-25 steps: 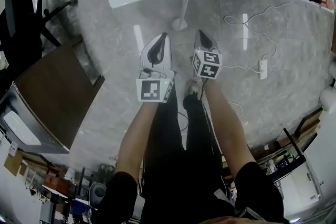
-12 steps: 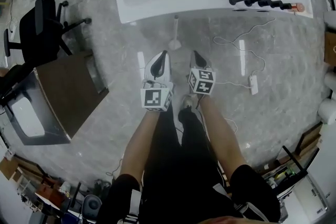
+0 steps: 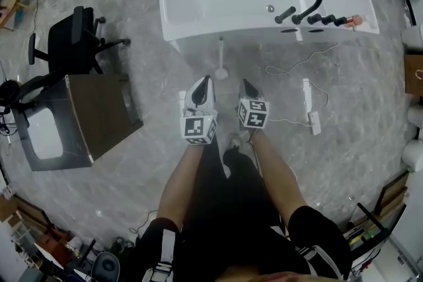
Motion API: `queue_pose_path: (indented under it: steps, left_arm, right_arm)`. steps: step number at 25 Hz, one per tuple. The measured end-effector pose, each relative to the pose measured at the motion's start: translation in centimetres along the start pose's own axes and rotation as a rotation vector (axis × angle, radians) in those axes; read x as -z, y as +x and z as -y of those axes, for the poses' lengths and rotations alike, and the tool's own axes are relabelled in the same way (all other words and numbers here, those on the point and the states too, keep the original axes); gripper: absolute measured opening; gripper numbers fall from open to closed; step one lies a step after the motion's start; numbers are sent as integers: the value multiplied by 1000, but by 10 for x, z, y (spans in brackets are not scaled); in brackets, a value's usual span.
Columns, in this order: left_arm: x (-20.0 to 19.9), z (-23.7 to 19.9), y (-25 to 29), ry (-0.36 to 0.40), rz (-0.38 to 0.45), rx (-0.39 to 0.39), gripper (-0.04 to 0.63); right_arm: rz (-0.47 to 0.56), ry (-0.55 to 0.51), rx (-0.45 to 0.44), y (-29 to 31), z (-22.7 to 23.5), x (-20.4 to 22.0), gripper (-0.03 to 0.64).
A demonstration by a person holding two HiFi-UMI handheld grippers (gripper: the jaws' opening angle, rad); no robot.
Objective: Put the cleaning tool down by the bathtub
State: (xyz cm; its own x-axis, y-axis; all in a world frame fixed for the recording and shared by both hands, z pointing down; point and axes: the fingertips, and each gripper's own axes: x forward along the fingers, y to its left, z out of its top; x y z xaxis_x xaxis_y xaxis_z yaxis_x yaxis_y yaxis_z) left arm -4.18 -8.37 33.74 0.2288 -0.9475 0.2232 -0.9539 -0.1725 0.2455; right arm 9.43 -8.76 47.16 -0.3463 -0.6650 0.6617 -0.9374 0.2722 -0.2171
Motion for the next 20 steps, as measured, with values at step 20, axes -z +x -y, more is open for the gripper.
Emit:
queue_pose_path:
  steps: [20]
  left_arm:
    - [-72, 88, -127, 52, 63, -7, 6]
  right_arm:
    - [254, -63, -109, -190, -38, -74, -2]
